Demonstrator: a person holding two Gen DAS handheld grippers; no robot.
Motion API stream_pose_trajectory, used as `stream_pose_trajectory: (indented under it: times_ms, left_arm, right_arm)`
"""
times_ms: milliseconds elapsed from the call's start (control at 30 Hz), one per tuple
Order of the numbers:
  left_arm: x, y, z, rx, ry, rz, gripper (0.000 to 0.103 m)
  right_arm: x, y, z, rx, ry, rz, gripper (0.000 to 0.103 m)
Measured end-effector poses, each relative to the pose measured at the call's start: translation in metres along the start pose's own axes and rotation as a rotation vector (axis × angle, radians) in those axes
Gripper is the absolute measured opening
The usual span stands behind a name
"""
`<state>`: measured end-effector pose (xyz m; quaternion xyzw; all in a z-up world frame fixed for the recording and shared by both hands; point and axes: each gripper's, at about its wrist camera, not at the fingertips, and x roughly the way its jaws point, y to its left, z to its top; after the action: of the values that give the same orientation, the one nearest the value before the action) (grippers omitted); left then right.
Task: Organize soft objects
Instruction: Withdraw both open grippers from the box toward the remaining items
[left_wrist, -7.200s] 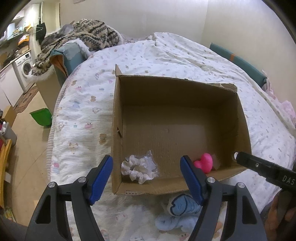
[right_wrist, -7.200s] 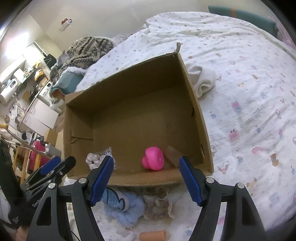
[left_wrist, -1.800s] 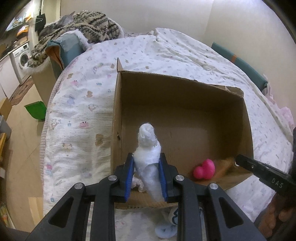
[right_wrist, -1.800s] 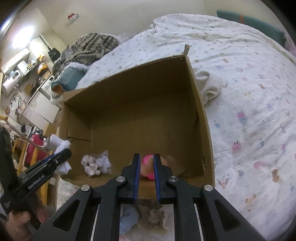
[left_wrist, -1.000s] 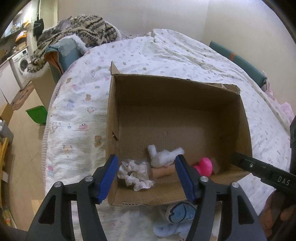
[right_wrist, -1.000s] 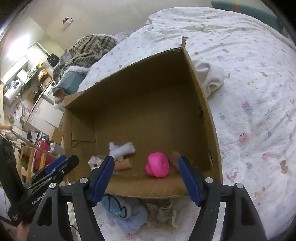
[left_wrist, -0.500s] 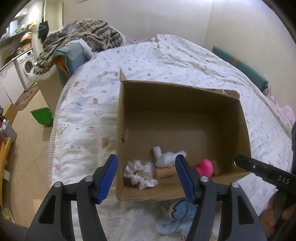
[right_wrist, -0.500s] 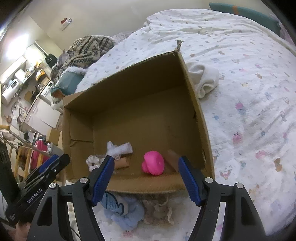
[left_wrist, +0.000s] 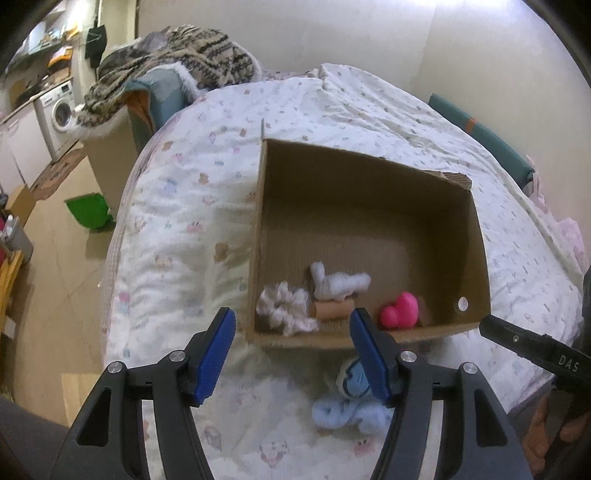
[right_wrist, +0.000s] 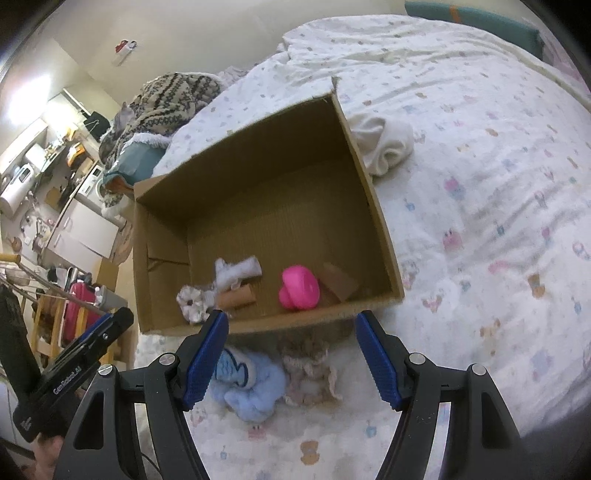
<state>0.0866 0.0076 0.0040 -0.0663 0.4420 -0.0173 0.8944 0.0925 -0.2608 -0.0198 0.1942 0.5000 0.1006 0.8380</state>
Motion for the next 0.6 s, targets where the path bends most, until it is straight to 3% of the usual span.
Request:
stream_pose_trajectory:
  times_ms: [200, 400, 467, 600]
  left_arm:
    - [0.002, -0.001, -0.014, 0.005, 0.048, -0.001, 0.063]
    - [0.015, -0.007, -0.029, 0.0, 0.137, -0.049, 0.064]
    - [0.021, -0.013, -0.034, 0.017, 0.168, -0.068, 0.071]
    - [0.039, -0.027, -0.045, 0.037, 0.254, -0.136, 0.073]
  right_arm:
    - [-0.001, -0.003, -0.017, 0.016, 0.032, -0.024, 0.076]
    - [-0.007, -0.006, -0.028, 0.054, 0.033, -0.027, 0.076]
    - [-0.006, -0.007, -0.029, 0.065, 0.035, -0.029, 0.076]
    - [0.001, -0.013, -0.027, 0.098, 0.05, -0.05, 0.076]
